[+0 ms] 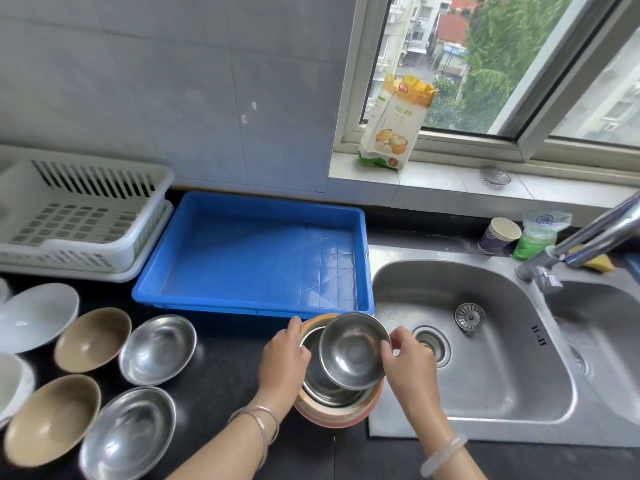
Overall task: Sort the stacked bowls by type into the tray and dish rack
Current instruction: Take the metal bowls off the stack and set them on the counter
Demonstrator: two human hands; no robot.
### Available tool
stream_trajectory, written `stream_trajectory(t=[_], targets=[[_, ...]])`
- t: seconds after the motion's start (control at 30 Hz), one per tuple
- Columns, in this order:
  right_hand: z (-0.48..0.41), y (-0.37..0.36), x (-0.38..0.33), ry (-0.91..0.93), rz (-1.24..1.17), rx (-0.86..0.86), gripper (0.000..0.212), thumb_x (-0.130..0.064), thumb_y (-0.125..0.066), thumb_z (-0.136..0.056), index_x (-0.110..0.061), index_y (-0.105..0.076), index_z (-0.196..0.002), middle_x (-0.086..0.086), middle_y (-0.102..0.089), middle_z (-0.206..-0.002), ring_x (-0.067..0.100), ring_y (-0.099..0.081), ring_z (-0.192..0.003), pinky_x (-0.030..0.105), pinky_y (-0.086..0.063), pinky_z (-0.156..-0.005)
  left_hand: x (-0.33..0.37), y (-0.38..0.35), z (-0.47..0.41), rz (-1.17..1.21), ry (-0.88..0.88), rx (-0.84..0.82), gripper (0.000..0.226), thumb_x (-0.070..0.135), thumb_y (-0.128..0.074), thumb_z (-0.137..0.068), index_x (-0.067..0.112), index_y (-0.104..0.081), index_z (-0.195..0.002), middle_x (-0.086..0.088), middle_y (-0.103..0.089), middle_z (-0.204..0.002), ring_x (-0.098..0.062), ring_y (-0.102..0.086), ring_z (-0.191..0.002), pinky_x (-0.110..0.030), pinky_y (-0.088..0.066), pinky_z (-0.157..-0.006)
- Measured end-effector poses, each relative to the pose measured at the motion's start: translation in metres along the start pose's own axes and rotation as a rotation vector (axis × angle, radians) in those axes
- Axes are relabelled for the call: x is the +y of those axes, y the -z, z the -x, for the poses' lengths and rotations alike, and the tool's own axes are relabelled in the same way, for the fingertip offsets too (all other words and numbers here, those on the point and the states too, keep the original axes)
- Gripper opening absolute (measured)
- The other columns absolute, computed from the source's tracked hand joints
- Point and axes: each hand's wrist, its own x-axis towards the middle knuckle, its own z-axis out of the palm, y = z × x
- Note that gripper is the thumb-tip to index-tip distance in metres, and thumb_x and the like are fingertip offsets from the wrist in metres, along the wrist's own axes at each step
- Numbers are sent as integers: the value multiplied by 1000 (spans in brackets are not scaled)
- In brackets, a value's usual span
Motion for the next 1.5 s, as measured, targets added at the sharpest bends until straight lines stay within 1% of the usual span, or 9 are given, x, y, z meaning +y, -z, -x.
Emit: stream_trajectory(t=[0.23,0.47,0.97,1.03,1.13,1.2,1.33,1.43,1.5], targets=[[-1,0,1,6,5,3,11,-17,-57,-86,-10,-55,-77,6,-65,-71,29,-55,-68,33,-35,-59,-4,-7,2,60,11,-28,29,15,-57,-85,22,-38,-105,4,-50,-89,-16,-51,-76,-25,-36,-60],[-2,-2,1,2,0,-9,11,-17,-57,-86,-9,-55,-78,9,-65,-72,32,-55,-70,34,-37,-60,2,-6,-1,33,8,-39,30,-3,-45,-79,23,-32,-86,1,-48,-79,-16,-45,-65,-23,-25,-49],[-6,1,5,1,-37,3,12,-15,-58,-86,-9,-56,-76,8,-65,-72,30,-57,-69,32,-34,-59,9,5,1,-60,14,-58,12,17,-43,-91,18,-37,-81,4,-41,-61,-12,-37,-52,-23,-21,-42],[-7,4,4,4,-49,7,12,-16,-59,-86,-9,-57,-76,6,-65,-72,30,-57,-70,33,-37,-62,12,6,1,-80,11,-44,10,15,-42,-90,13,-43,-80,0,-44,-66,-16,-40,-59,-25,-21,-45],[-9,9,4,-1,-85,12,11,-16,-59,-86,-11,-57,-76,2,-64,-72,28,-58,-72,32,-38,-63,17,6,1,-76,-35,21,12,12,-43,-91,10,-47,-79,-6,-54,-88,-18,-45,-78,-25,-31,-61],[-10,13,3,-24,-134,-4,6,-16,-59,-86,-14,-58,-80,1,-65,-76,26,-60,-74,30,-39,-65,21,9,1,-75,-53,37,14,12,-42,-91,9,-48,-79,-7,-55,-90,-23,-49,-84,-28,-34,-68],[-13,19,-3,-28,-228,-48,4,-17,-59,-86,-21,-60,-86,4,-71,-83,26,-65,-74,32,-47,-67,23,22,2,48,-37,74,29,10,-43,-88,14,-29,-63,-2,-38,-62,-21,-35,-61,-31,-23,-56],[-16,23,-13,6,-243,-46,6,-18,-60,-85,-24,-59,-84,3,-71,-82,22,-65,-73,29,-46,-67,18,36,3,189,32,135,29,9,-46,-85,13,-29,-62,-1,-32,-57,-17,-27,-55,-31,-22,-53],[-19,22,-22,20,-278,-72,5,-18,-60,-85,-23,-59,-85,3,-69,-82,22,-65,-76,35,-53,-72,11,45,6,260,89,182,28,9,-48,-83,13,-30,-63,-1,-32,-56,-15,-25,-54,-30,-22,-52]])
